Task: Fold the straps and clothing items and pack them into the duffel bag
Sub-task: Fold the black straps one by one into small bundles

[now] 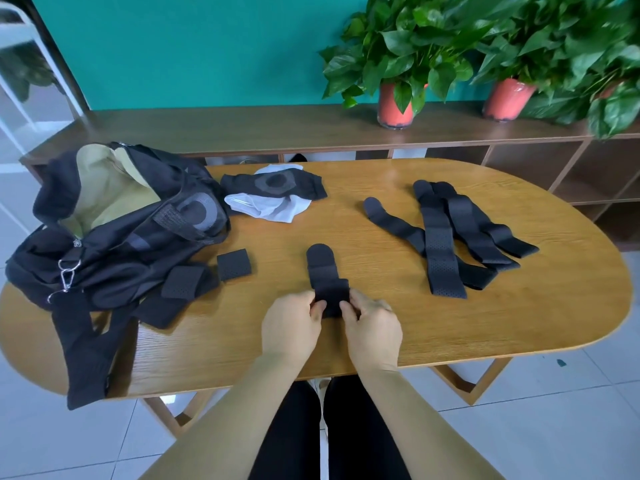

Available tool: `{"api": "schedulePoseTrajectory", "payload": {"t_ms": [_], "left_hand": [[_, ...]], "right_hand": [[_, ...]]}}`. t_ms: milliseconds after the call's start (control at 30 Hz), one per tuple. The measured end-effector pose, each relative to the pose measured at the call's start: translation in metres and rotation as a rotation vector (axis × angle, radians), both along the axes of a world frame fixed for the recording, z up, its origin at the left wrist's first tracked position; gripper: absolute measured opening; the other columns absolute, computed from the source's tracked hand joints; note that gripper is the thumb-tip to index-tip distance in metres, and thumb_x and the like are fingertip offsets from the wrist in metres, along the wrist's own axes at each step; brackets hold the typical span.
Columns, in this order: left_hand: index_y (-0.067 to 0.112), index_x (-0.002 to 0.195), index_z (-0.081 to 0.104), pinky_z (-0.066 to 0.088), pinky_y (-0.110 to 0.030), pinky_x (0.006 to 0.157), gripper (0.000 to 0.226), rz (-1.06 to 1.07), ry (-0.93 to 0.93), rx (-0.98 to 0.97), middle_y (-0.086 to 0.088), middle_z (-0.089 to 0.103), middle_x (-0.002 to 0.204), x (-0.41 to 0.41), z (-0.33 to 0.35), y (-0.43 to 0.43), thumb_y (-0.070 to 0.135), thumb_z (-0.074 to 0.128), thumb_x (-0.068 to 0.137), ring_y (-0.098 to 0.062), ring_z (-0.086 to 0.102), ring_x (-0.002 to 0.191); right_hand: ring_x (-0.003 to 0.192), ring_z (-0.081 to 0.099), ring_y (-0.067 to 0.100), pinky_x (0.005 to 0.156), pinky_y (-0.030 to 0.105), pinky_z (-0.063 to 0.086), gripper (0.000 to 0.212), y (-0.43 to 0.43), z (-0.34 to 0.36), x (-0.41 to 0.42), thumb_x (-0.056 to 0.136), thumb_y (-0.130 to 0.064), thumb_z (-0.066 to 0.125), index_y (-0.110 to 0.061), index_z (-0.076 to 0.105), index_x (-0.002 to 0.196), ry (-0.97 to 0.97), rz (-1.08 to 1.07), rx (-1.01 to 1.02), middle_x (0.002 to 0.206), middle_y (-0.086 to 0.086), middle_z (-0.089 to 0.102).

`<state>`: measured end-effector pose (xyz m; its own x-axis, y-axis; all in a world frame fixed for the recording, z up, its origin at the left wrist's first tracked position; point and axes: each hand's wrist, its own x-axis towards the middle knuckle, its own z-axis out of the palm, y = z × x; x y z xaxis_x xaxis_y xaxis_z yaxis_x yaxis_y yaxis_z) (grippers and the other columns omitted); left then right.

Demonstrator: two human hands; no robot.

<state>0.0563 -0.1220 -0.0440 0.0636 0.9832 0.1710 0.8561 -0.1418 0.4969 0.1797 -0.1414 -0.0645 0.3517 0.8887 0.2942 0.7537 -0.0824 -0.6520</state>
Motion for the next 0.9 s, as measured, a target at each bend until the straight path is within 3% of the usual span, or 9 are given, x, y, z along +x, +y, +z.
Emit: {"api": "schedulePoseTrajectory", "payload": {"t_ms": [167, 300, 400, 500, 600, 733, 900], "left_hand": [[0.023, 0.058, 0.038, 0.025, -0.021, 0.045, 0.041, 0.027, -0.006, -0.024, 0.007, 0.045, 0.055, 0.004, 0.0, 0.005, 0.032, 0.057, 0.093, -0.009, 0.042, 0.049], [0.019, 0.07, 0.05, 0.035, -0.019, 0.052, 0.027, 0.045, 0.005, -0.049, 0.003, 0.057, 0.071, 0.007, -0.005, 0.008, 0.031, 0.058, 0.093, -0.011, 0.052, 0.061], [0.016, 0.098, 0.061, 0.044, -0.022, 0.065, 0.015, 0.037, -0.016, -0.041, -0.002, 0.063, 0.097, 0.007, -0.003, 0.007, 0.029, 0.06, 0.091, -0.014, 0.059, 0.08], [0.018, 0.138, 0.048, 0.046, -0.023, 0.084, 0.047, -0.005, -0.022, -0.049, -0.003, 0.053, 0.126, 0.004, 0.0, 0.005, 0.028, 0.057, 0.094, -0.017, 0.059, 0.103], [0.019, 0.141, 0.045, 0.047, -0.023, 0.088, 0.046, -0.076, 0.021, -0.052, -0.002, 0.047, 0.135, 0.002, 0.002, 0.005, 0.027, 0.051, 0.097, -0.015, 0.059, 0.108], [0.016, 0.143, 0.041, 0.048, -0.023, 0.083, 0.048, -0.137, 0.107, -0.109, 0.0, 0.039, 0.138, 0.002, 0.004, 0.009, 0.028, 0.046, 0.097, -0.016, 0.061, 0.1], [0.014, 0.145, 0.038, 0.048, -0.027, 0.091, 0.066, -0.246, 0.12, -0.214, 0.002, 0.036, 0.136, -0.006, 0.005, 0.017, 0.037, 0.06, 0.087, -0.014, 0.058, 0.102]], "right_hand": [[0.084, 0.059, 0.019, 0.058, 0.026, 0.045, 0.03, 0.003, -0.002, -0.001, 0.086, -0.025, 0.066, -0.019, 0.069, 0.115, -0.053, -0.004, 0.026, 0.08, 0.001, 0.07], [0.073, 0.063, 0.024, 0.047, 0.026, 0.044, 0.028, 0.002, -0.003, -0.002, 0.072, -0.016, 0.08, -0.014, 0.075, 0.098, -0.143, -0.006, 0.107, 0.067, 0.0, 0.068], [0.073, 0.065, 0.023, 0.048, 0.021, 0.044, 0.025, 0.002, -0.003, -0.003, 0.066, -0.013, 0.085, -0.017, 0.076, 0.089, -0.175, -0.002, 0.145, 0.075, -0.005, 0.072], [0.072, 0.064, 0.019, 0.052, 0.015, 0.037, 0.021, 0.001, -0.001, -0.004, 0.064, -0.014, 0.086, -0.022, 0.076, 0.082, -0.202, 0.016, 0.146, 0.079, -0.012, 0.072], [0.067, 0.062, 0.019, 0.045, 0.019, 0.043, 0.018, 0.002, 0.0, -0.005, 0.063, -0.012, 0.086, -0.021, 0.075, 0.074, -0.228, 0.034, 0.162, 0.079, -0.012, 0.072], [0.067, 0.062, 0.018, 0.04, 0.021, 0.046, 0.016, 0.003, -0.002, -0.003, 0.064, -0.011, 0.085, -0.02, 0.075, 0.072, -0.235, 0.063, 0.174, 0.08, -0.01, 0.073], [0.076, 0.063, 0.02, 0.044, 0.024, 0.049, 0.014, 0.001, -0.004, 0.002, 0.068, -0.01, 0.077, -0.017, 0.075, 0.08, -0.238, 0.112, 0.145, 0.087, -0.008, 0.073]]}}
